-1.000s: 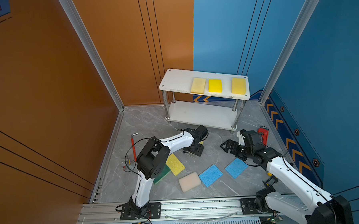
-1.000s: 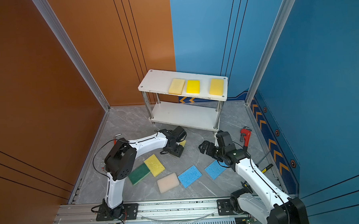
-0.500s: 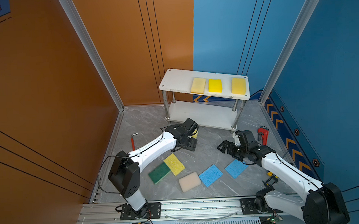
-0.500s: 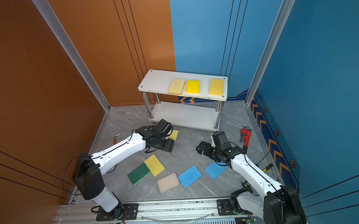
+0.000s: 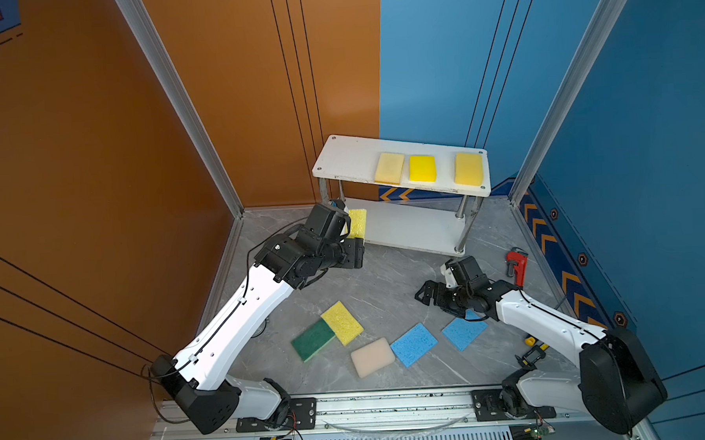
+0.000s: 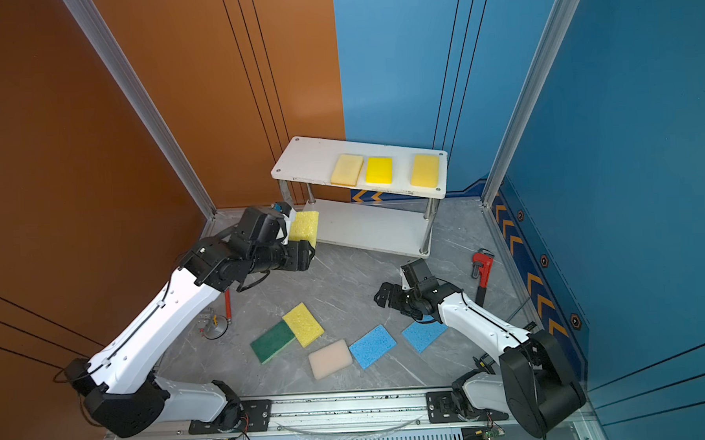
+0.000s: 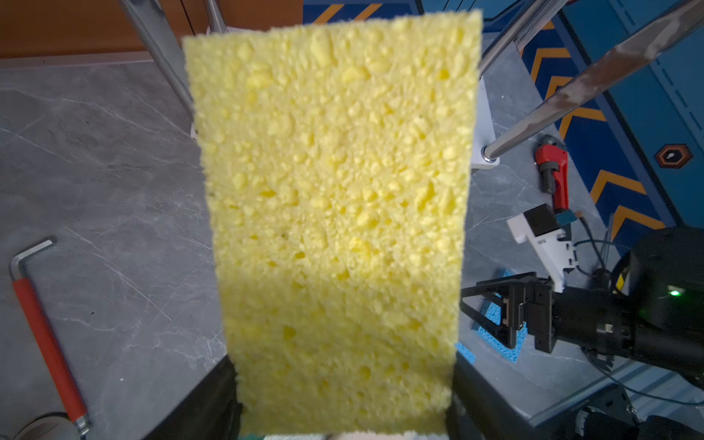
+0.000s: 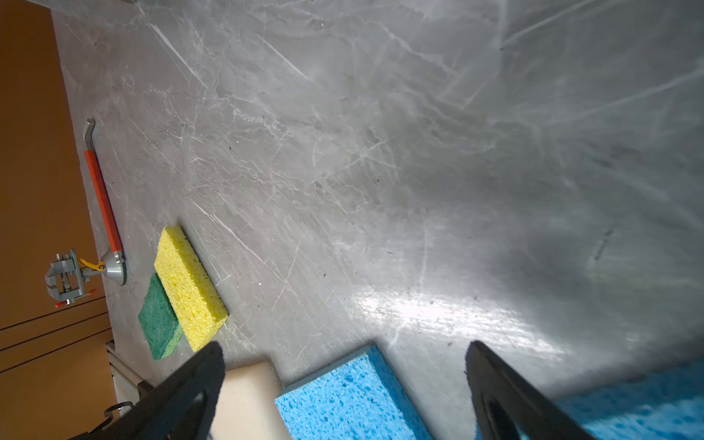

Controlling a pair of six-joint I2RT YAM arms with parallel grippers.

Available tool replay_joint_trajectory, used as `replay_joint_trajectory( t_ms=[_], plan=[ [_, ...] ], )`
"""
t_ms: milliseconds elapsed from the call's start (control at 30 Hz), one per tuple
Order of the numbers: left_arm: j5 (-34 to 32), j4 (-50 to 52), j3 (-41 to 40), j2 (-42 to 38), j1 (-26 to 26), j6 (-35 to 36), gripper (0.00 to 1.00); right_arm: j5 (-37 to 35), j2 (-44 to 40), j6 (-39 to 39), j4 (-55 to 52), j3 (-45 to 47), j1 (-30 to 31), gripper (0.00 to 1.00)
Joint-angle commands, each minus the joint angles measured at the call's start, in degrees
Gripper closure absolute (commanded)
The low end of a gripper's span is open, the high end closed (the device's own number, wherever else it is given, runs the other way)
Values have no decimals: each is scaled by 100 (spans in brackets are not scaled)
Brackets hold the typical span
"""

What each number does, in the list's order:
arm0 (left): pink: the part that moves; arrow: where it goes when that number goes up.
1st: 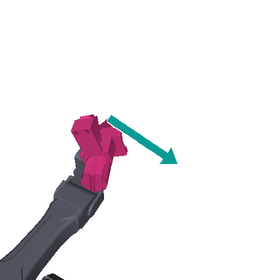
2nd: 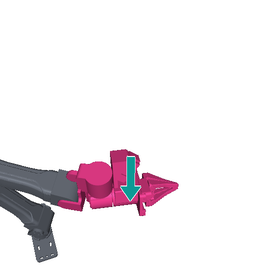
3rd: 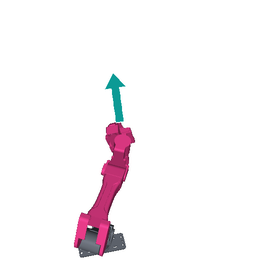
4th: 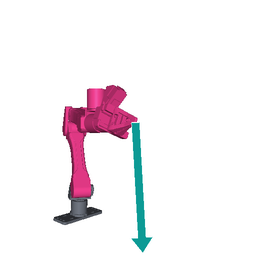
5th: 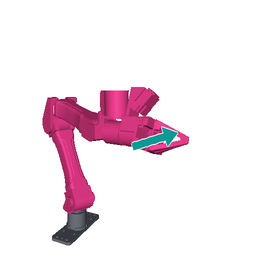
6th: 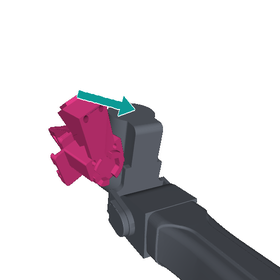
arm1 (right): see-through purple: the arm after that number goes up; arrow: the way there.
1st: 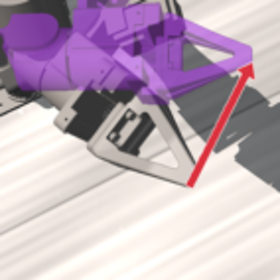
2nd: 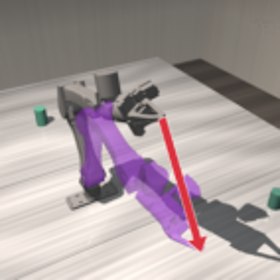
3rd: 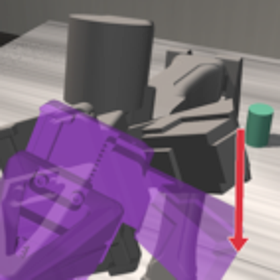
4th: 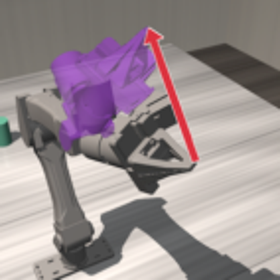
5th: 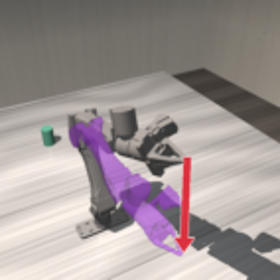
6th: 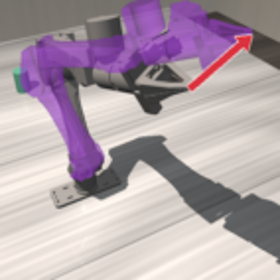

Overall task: Arrange cleaning sponges on a shelf
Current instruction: Place the cleaning sponge on the shelf.

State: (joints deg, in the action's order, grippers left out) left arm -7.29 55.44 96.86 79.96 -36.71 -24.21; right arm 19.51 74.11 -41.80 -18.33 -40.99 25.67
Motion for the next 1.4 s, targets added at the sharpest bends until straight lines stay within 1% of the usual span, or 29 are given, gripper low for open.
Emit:
replay_joint_trajectory(
  t_ms=[0, 167, 300, 467, 700, 833, 1067, 1367],
  plan=[
    [45, 254, 742, 362, 224, 230, 23, 5, 68, 124, 118, -190, 160, 0],
    [488, 381, 2060, 1159, 709, 496, 23, -60, 81, 116, 118, -182, 322, 0],
    [664, 680, 3365, 1986, 878, 769, 23, -94, 56, 85, 113, -155, 368, 0],
    [1014, 697, 4264, 2712, 1237, 604, 23, -79, 67, 72, 110, -129, 386, 0],
    [1299, 694, 5649, 3657, 1368, 471, 23, -16, 101, 95, 92, -98, 386, 0],
    [1343, 679, 5996, 3986, 1355, 394, 22, 68, 212, 132, 92, -137, 386, 0],
    [1121, 666, 6079, 4215, 1298, 555, 22, 148, 257, 164, 92, -75, 386, 0],
    [973, 545, 6249, 4466, 1298, 662, 19, 124, -3, 107, 86, 174, 327, 0]
  ],
)
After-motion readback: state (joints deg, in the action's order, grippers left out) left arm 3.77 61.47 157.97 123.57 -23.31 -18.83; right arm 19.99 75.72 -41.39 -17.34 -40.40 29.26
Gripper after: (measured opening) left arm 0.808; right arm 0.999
